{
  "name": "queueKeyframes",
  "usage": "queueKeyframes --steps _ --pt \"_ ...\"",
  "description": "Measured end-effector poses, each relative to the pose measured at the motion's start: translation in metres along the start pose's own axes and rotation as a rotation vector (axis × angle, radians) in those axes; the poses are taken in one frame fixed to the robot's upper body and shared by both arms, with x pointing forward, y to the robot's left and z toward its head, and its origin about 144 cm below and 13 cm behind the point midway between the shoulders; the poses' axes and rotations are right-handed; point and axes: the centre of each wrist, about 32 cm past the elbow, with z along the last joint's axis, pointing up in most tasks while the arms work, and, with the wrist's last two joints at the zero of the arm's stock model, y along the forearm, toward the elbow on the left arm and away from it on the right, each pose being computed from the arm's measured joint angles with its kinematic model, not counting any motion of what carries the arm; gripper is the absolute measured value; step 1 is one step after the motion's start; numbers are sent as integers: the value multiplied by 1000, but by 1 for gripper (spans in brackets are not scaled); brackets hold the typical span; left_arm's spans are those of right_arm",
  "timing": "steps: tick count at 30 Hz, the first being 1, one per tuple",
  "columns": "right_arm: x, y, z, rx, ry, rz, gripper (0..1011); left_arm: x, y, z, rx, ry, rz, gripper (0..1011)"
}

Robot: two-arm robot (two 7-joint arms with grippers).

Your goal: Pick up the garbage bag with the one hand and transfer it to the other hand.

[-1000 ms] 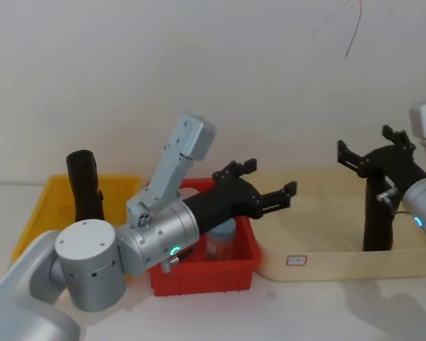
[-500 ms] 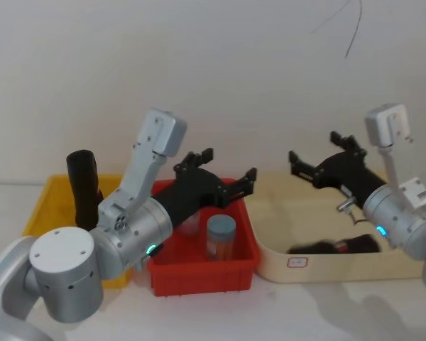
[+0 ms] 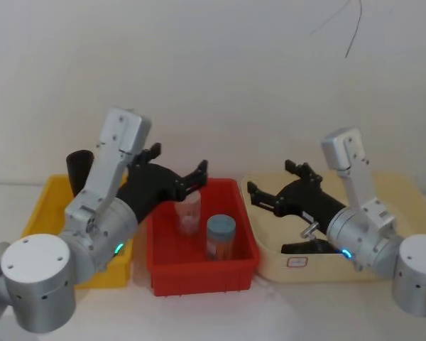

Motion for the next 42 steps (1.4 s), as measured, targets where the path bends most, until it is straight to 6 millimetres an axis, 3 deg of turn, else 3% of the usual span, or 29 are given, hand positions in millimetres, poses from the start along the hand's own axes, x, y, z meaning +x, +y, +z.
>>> queueKeyframes --steps 15,42 --pt "-16 9 -11 -20 83 85 1001 12 14 2 37 -55 134 1000" --pt "-27 27 -30 -88 163 134 1001 16 19 3 49 -76 183 1001"
